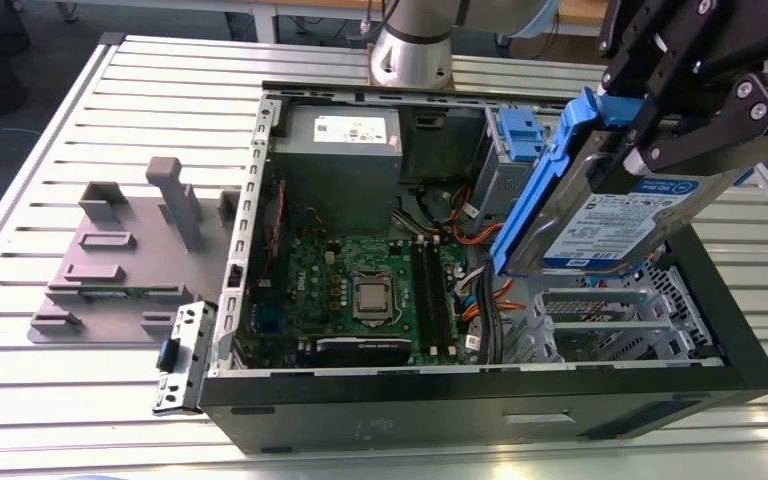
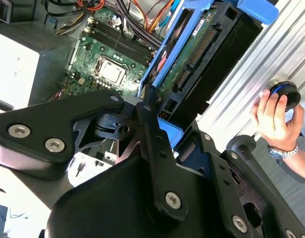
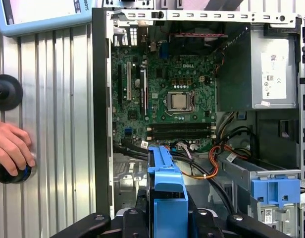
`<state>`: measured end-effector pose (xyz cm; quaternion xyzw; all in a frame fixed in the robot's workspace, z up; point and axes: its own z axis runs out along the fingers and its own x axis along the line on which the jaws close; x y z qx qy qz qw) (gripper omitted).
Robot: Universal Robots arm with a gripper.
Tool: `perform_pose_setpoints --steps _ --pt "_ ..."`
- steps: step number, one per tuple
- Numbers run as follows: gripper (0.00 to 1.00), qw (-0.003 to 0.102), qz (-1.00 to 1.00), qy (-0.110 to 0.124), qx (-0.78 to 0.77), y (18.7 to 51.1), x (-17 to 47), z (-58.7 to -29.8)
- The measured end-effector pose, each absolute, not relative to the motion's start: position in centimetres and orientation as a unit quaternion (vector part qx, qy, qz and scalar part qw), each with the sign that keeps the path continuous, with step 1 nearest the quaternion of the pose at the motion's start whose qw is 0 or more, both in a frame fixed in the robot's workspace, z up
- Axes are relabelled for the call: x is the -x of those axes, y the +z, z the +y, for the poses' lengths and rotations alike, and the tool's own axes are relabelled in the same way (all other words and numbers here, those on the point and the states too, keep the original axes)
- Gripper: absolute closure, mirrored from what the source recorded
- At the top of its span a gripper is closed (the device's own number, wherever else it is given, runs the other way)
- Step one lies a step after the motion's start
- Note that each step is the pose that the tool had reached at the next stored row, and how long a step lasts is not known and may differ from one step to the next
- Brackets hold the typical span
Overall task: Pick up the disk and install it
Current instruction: 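Pick up the disk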
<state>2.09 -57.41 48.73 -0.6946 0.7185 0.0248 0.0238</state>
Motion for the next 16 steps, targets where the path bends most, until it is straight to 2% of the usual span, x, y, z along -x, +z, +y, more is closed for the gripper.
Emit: perform_pose_setpoints --steps 16 --pt "0.64 0.024 0.719 0.025 0.695 48.70 -3.15 -57.43"
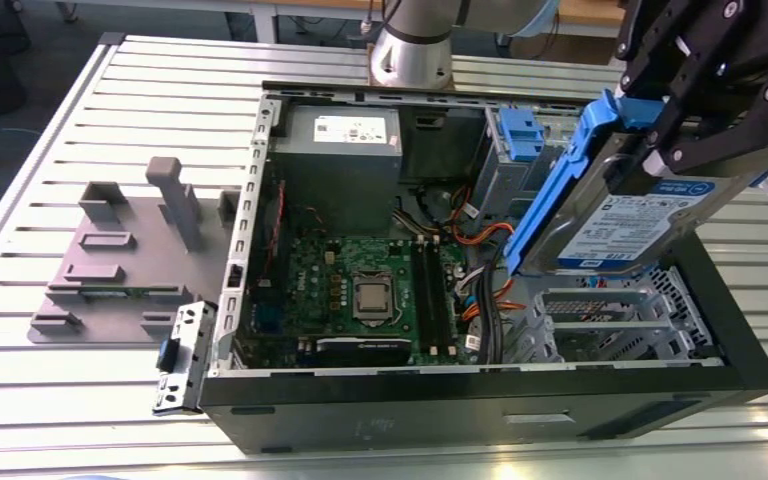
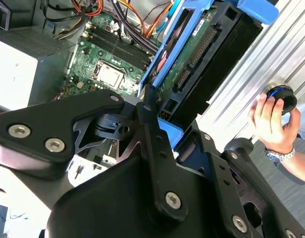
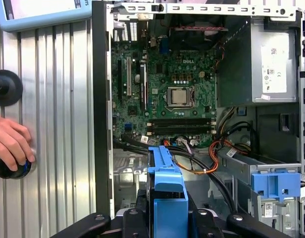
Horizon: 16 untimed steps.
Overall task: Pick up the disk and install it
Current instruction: 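Pick up the disk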
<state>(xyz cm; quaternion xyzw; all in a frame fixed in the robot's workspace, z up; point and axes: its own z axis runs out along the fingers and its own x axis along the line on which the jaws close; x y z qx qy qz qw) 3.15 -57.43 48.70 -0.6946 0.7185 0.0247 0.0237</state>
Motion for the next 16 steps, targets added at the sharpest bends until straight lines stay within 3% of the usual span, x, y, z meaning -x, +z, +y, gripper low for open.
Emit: perform_pose_setpoints --steps 16 --pt "0.64 0.024 0.719 0.025 0.695 48.67 -4.16 -57.49"
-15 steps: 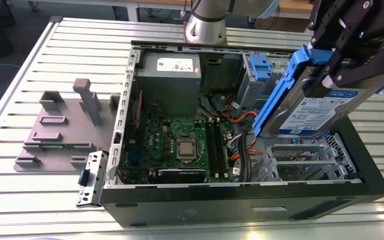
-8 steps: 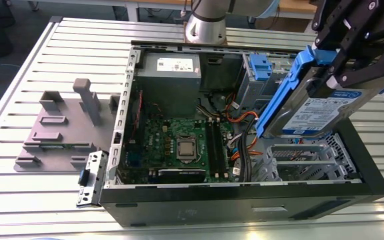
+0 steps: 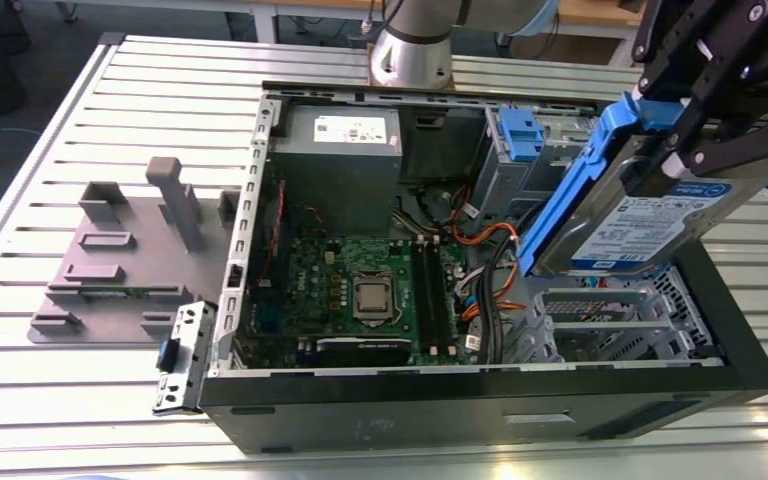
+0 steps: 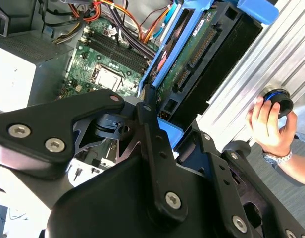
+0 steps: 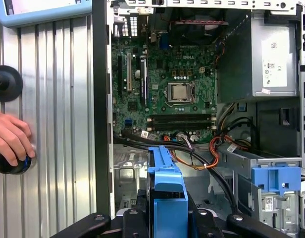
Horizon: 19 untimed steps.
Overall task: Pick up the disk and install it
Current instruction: 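Pick up the disk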
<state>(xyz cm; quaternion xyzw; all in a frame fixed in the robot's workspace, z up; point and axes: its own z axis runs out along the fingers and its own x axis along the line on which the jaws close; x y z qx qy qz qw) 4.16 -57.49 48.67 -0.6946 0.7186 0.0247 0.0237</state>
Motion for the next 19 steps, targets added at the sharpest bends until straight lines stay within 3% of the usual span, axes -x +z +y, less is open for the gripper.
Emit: perform_pose_setpoints --steps 19 --pt "0.64 0.024 0.719 0.025 0.695 48.6 -5.3 -57.5"
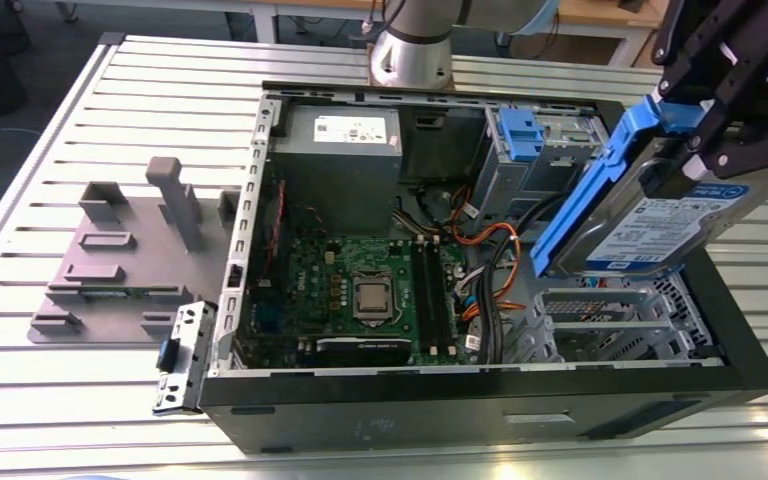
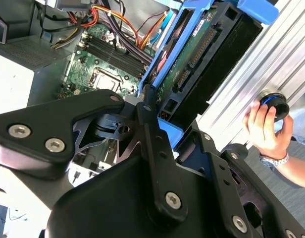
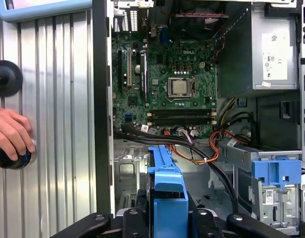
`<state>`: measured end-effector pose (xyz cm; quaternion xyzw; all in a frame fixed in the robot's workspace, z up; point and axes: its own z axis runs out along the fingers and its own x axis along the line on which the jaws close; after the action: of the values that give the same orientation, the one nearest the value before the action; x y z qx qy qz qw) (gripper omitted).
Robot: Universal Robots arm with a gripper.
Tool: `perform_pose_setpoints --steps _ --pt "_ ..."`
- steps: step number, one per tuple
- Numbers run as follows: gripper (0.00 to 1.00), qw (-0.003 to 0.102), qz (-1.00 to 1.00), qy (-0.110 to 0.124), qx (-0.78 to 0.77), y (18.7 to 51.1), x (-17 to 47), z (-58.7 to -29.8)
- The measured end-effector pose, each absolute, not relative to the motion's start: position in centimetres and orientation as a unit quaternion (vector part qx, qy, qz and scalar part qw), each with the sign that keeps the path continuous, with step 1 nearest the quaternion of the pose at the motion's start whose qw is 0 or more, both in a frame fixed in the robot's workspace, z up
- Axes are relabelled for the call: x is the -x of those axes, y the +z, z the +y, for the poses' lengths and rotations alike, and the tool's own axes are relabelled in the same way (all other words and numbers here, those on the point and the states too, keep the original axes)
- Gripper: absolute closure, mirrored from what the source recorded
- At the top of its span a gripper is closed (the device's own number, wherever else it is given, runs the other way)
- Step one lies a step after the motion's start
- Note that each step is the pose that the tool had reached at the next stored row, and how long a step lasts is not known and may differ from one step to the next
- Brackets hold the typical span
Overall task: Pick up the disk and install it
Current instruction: 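Pick up the disk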
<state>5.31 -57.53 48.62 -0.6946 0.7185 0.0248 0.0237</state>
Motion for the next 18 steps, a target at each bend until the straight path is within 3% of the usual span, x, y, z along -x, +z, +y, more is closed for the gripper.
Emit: perform_pose_setpoints --steps 18 --pt "0.64 0.024 0.719 0.025 0.695 48.58 -6.07 -57.53"
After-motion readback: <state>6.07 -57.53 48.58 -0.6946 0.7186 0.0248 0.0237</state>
